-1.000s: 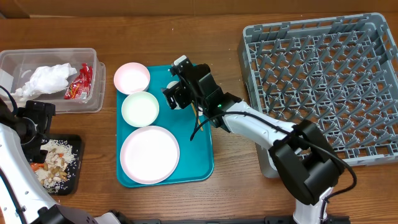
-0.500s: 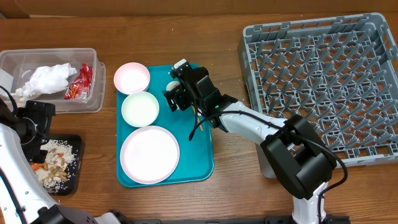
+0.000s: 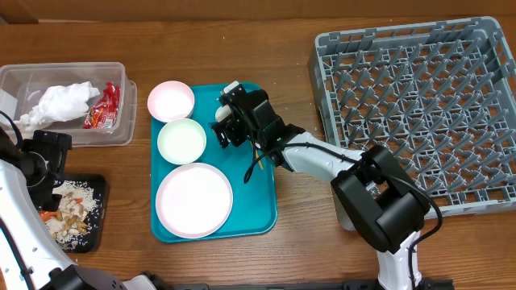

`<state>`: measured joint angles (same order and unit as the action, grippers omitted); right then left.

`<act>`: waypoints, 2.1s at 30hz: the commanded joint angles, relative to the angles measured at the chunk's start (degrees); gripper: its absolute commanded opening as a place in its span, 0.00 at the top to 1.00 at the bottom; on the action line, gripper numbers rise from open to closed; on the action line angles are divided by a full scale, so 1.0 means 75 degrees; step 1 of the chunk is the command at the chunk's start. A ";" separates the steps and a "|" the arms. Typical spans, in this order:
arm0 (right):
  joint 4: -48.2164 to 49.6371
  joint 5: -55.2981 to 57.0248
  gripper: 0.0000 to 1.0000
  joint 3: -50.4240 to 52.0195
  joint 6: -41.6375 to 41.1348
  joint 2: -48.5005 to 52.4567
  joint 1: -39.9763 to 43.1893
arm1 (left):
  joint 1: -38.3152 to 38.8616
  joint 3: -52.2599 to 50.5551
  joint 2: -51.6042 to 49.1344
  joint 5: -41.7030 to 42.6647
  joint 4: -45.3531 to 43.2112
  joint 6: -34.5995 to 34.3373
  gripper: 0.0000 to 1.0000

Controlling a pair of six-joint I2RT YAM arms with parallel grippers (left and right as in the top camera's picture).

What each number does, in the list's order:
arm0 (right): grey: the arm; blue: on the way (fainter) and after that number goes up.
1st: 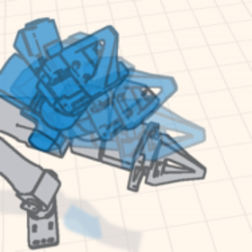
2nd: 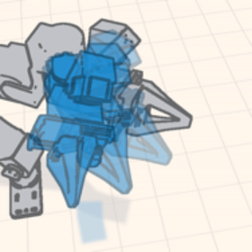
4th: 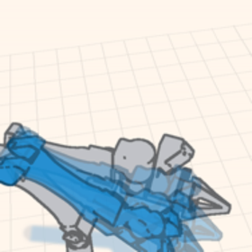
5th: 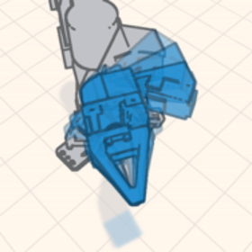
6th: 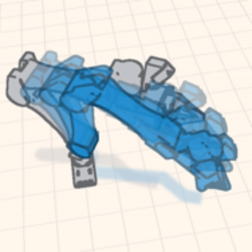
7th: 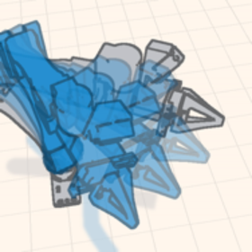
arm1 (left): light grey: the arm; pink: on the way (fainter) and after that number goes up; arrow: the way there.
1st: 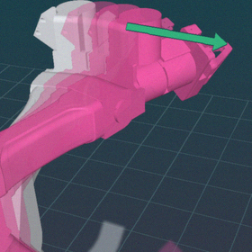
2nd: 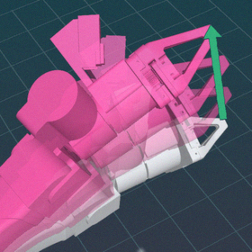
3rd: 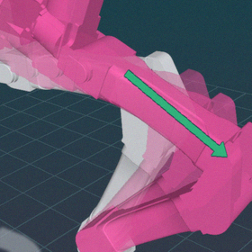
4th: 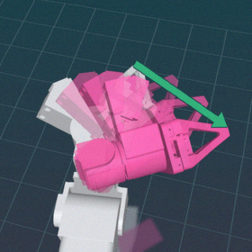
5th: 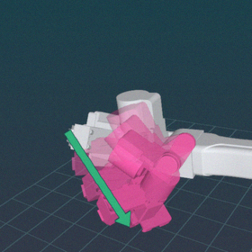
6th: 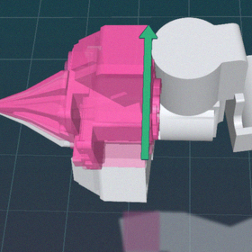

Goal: Sort waste into correct bins and load items into the dishwasher
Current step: 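Grasp the clear cup with the right gripper, then carry the cup right and set it upside down in the dish rack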

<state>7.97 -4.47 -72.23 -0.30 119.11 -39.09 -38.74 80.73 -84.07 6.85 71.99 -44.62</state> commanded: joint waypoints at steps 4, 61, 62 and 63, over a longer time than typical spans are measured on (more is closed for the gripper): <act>-0.0012 -0.0015 0.16 -0.0157 0.0012 0.0067 -0.0038 | -0.0017 0.0058 -0.0032 -0.0055 -0.0006 0.0064 0.00; -0.1938 0.0647 0.38 -0.0236 -0.0326 -0.3209 0.6773 | -0.0017 0.0058 -0.0032 -0.0055 -0.0006 0.0064 0.00; -0.1932 0.0650 0.38 -0.0236 -0.0326 -0.3203 0.6916 | -0.0017 0.0058 -0.0032 -0.0055 -0.0006 0.0064 0.00; -0.1915 0.0650 0.38 -0.0236 -0.0318 -0.3191 0.7090 | -0.0017 0.0058 -0.0032 -0.0055 -0.0006 0.0064 0.00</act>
<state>-6.81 0.49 -73.21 -2.96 95.64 11.77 -38.74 80.73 -84.07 6.85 71.99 -44.64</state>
